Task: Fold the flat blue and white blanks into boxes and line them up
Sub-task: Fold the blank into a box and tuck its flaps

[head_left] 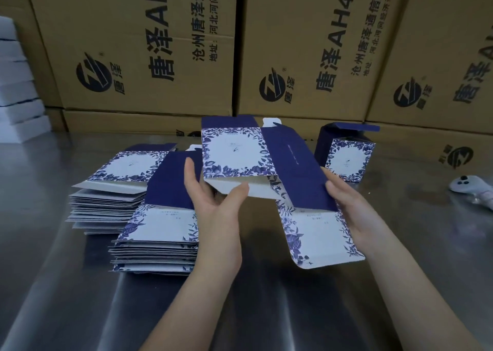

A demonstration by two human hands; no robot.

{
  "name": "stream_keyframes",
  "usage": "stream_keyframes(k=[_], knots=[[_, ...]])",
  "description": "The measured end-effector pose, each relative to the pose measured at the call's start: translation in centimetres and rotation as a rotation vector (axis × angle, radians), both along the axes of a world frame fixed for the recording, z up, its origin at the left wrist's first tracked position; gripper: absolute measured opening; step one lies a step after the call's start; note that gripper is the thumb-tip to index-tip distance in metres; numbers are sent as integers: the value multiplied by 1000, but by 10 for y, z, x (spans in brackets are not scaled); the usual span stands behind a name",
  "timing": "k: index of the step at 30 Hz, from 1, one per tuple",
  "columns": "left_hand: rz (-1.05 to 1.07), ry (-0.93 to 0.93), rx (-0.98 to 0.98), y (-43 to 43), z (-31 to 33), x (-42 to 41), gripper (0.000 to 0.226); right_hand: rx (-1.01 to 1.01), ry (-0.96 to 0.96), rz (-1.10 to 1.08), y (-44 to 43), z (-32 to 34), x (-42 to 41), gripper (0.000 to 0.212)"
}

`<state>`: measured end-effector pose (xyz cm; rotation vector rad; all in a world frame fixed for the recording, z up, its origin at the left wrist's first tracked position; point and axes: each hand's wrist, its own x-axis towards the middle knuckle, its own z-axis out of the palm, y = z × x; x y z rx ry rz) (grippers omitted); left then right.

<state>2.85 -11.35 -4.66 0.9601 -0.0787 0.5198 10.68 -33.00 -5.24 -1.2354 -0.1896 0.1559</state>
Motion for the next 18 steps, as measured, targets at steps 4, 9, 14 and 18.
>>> stream_keyframes(k=[4, 9, 14, 18], knots=[[77, 130, 110, 4, -8, 6, 93, -164, -48, 23, 1, 8, -4, 43], [99, 148, 256, 0, -15, 7, 89, -434, -262, -43, 0, 17, -11, 44], [82, 139, 422, -3, -20, 7, 94, -399, -223, -25, 29, 34, -21, 46], [-32, 87, 463, -8, -22, 8, 90, -255, -339, 29, 37, 31, -31, 46]])
